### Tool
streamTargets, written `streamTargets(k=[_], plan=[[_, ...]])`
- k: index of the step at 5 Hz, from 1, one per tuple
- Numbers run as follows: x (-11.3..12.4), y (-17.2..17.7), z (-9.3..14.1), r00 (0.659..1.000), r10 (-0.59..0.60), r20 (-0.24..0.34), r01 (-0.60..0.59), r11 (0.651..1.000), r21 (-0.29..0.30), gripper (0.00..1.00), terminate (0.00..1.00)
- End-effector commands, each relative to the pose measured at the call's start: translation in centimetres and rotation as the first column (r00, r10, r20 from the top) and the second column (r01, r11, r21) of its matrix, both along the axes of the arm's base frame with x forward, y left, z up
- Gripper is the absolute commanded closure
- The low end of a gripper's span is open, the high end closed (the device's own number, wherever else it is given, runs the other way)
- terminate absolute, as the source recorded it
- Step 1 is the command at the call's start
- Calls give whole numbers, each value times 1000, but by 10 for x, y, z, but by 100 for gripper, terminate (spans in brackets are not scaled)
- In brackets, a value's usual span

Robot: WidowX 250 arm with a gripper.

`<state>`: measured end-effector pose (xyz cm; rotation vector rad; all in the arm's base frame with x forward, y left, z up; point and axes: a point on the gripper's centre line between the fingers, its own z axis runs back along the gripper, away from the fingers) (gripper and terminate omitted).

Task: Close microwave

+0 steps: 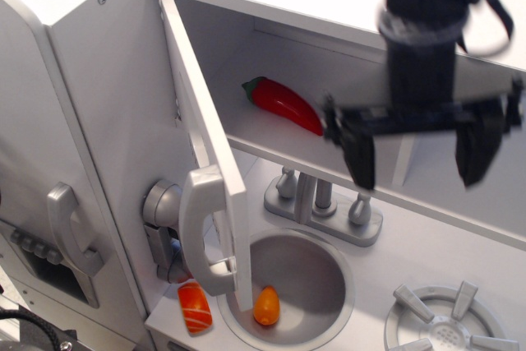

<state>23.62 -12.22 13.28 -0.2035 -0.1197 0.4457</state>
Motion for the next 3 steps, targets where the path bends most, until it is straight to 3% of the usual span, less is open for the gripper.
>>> streamTargets(k=[1,2,3], plan=[[4,53,61,996,49,68,-49,999,-7,0,0],[0,77,61,996,73,53,-76,995,69,0,0],[-6,101,54,994,95,58,-100,991,90,0,0]])
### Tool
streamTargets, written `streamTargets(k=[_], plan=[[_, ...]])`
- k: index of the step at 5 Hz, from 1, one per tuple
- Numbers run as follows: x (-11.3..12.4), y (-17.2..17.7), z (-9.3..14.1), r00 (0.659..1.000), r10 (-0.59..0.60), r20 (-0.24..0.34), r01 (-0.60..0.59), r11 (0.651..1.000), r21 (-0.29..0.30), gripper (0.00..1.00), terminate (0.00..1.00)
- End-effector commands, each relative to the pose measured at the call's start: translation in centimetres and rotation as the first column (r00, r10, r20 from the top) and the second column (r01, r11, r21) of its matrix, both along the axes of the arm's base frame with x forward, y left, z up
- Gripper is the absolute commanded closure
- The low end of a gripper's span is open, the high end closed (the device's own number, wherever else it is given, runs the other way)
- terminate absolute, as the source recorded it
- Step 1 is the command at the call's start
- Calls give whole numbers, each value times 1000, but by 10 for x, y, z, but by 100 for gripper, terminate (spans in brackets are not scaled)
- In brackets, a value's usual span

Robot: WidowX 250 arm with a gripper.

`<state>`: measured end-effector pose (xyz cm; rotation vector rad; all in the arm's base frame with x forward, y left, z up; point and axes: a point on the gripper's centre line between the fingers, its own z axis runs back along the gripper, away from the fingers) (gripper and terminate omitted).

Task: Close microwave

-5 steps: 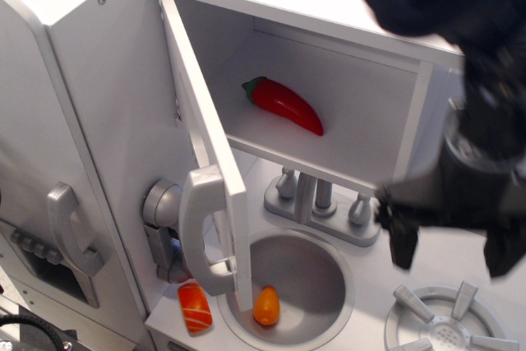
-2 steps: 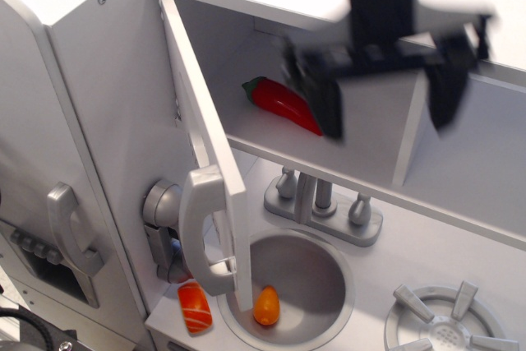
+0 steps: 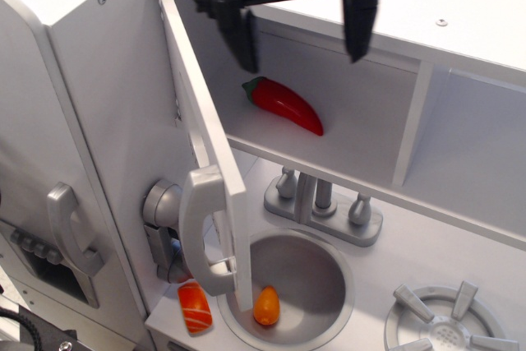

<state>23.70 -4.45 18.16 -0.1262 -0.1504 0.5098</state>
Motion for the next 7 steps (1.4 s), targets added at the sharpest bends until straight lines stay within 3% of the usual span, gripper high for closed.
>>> streamTargets(k=[1,4,6,7], plan=[[-12,49,-6,996,51,75,-52,998,19,0,0],[-8,61,-40,999,51,19,-52,998,45,0,0],[4,38,-70,998,61,12,-61,996,71,0,0],[14,17,-67,997,77,12,-78,996,46,0,0]])
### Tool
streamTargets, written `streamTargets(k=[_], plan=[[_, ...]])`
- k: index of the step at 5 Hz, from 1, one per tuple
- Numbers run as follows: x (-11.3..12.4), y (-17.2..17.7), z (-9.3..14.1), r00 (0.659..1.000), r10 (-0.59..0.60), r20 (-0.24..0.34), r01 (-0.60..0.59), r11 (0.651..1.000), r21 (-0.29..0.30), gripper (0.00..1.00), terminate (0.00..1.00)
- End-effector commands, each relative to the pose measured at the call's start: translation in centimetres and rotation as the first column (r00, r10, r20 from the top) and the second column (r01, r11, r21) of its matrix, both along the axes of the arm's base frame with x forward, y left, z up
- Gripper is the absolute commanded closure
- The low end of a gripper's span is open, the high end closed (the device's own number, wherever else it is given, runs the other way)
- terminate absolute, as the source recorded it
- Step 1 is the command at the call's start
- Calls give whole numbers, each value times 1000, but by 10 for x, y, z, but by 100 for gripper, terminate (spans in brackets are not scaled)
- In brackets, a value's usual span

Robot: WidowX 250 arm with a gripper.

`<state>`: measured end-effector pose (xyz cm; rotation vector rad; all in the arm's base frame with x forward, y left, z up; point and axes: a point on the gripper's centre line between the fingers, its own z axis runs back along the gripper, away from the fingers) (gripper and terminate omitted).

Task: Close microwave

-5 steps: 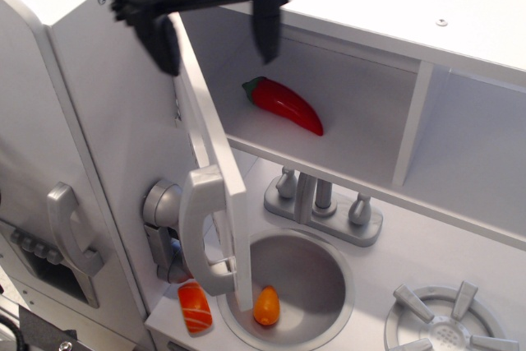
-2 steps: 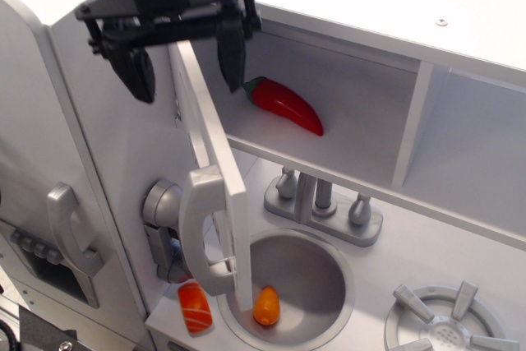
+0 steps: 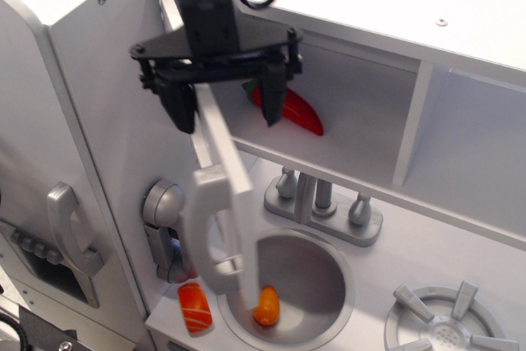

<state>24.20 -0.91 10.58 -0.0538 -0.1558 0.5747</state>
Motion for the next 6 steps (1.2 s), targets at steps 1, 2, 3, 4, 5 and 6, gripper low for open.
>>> streamTargets(k=[1,2,3,4,5,6], plan=[[21,-42,22,999,19,43,-17,998,-53,0,0],[29,-67,36,998,29,52,-24,995,-96,0,0],[28,-88,53,998,-4,56,11,990,-137,0,0],[5,-93,61,995,-66,70,76,986,-150,0,0],[-21,-77,52,989,-134,65,141,982,-125,0,0],[-37,-57,39,983,-178,41,181,978,-100,0,0]])
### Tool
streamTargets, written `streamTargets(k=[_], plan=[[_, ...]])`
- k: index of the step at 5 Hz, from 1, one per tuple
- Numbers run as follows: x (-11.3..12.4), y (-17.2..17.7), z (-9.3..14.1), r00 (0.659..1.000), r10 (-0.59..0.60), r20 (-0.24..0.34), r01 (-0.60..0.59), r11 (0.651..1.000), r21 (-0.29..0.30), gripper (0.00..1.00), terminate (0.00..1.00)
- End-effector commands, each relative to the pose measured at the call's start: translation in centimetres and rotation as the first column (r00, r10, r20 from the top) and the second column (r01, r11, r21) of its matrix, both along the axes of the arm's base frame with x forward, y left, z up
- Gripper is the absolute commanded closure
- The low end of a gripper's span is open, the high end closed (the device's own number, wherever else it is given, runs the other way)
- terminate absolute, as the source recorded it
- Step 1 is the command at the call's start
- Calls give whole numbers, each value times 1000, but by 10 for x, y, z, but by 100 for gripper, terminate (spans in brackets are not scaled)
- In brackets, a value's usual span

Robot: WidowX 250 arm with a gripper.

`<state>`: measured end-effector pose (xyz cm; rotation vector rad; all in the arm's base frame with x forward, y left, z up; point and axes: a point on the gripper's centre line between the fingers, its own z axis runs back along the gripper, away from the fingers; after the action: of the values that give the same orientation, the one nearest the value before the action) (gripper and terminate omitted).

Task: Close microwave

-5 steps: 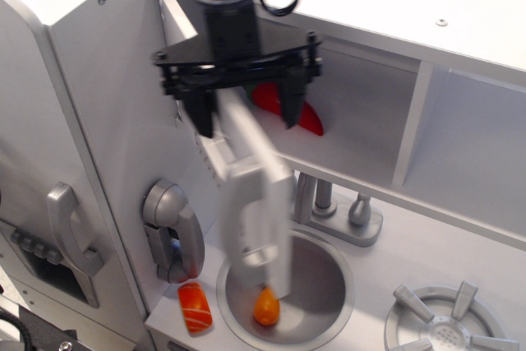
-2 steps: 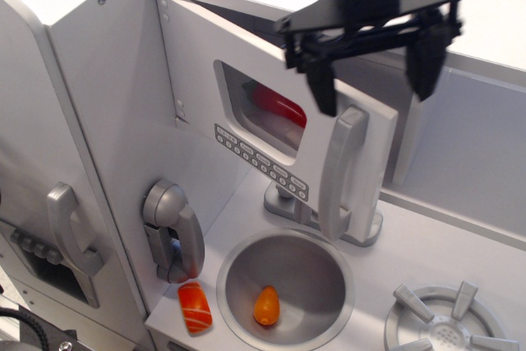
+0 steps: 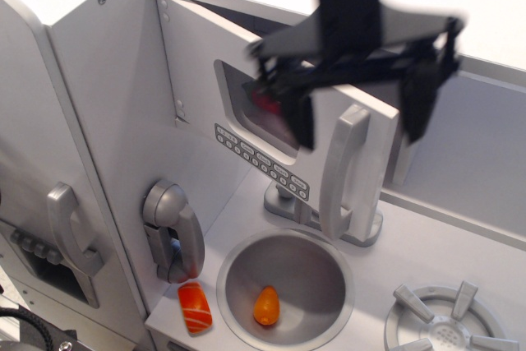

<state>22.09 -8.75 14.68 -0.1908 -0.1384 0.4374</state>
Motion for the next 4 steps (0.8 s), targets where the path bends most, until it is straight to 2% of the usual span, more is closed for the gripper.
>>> streamTargets(k=[1,2,3,4], plan=[[-11,42,-15,1000,-4,-23,6,999,53,0,0],[-2,59,-31,999,12,-34,-9,996,91,0,0],[10,70,-39,999,39,-8,-38,992,123,0,0],[26,70,-39,998,60,23,-62,991,122,0,0]])
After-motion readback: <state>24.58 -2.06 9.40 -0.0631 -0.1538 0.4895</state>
